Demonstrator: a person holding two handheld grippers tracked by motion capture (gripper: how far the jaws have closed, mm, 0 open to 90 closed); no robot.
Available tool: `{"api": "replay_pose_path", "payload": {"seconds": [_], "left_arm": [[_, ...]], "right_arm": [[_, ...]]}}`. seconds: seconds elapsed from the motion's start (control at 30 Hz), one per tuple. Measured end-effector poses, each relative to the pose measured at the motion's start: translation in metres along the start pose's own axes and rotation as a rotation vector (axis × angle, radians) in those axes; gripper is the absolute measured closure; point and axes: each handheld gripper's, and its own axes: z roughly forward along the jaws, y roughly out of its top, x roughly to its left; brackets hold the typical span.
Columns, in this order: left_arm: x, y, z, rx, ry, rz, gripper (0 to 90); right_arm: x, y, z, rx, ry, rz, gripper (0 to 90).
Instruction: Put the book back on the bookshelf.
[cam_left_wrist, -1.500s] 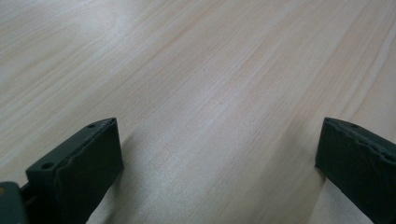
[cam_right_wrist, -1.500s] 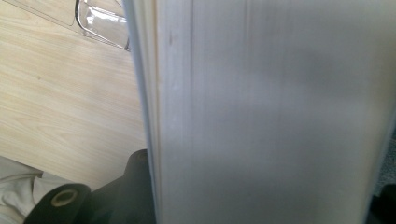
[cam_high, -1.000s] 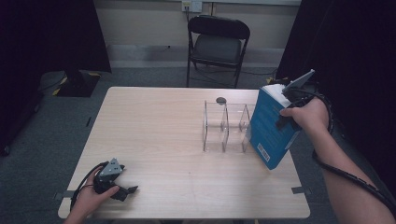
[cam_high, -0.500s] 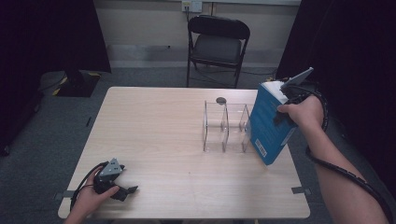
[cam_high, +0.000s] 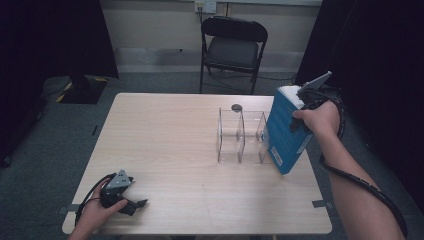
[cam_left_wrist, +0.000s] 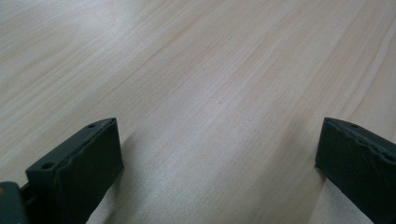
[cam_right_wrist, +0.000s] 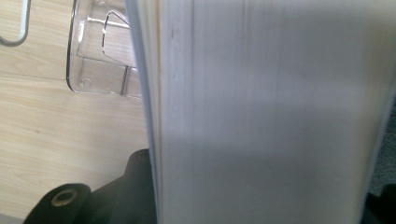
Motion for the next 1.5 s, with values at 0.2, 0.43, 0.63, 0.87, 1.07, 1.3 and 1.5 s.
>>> {"api": "replay_pose_path", "payload": {"seconds": [0.2,0.43,0.63,0.87,1.07,1.3,1.5], "left_arm": [[0.0,0.0,0.0,0.0,0.0,0.001,0.0],[0.0,0.0,0.0,0.0,-0.001,0.001,0.0],[0.0,0.0,0.0,0.0,-0.003,0.002,0.0],[0.001,0.0,-0.001,0.003,0.001,0.016,0.0],[0.001,0.0,-0.001,0.003,0.001,0.016,0.0],[0.001,0.0,-0.001,0.003,0.001,0.016,0.0],[0.001,0.0,-0.001,0.004,0.001,0.016,0.0]], "right_arm": [[0.002,0.005,0.006,-0.01,-0.008,0.017,61.5],[0.004,0.011,0.012,-0.012,-0.008,0.019,61.5],[0.003,0.013,0.016,-0.018,0.001,0.034,61.5],[0.004,0.014,0.019,-0.026,-0.007,0.042,61.5],[0.002,0.012,0.021,-0.059,0.005,0.072,61.4],[0.007,0.012,0.024,-0.068,-0.015,0.058,61.2],[0.009,0.009,0.026,-0.056,-0.006,0.051,60.9]]}}
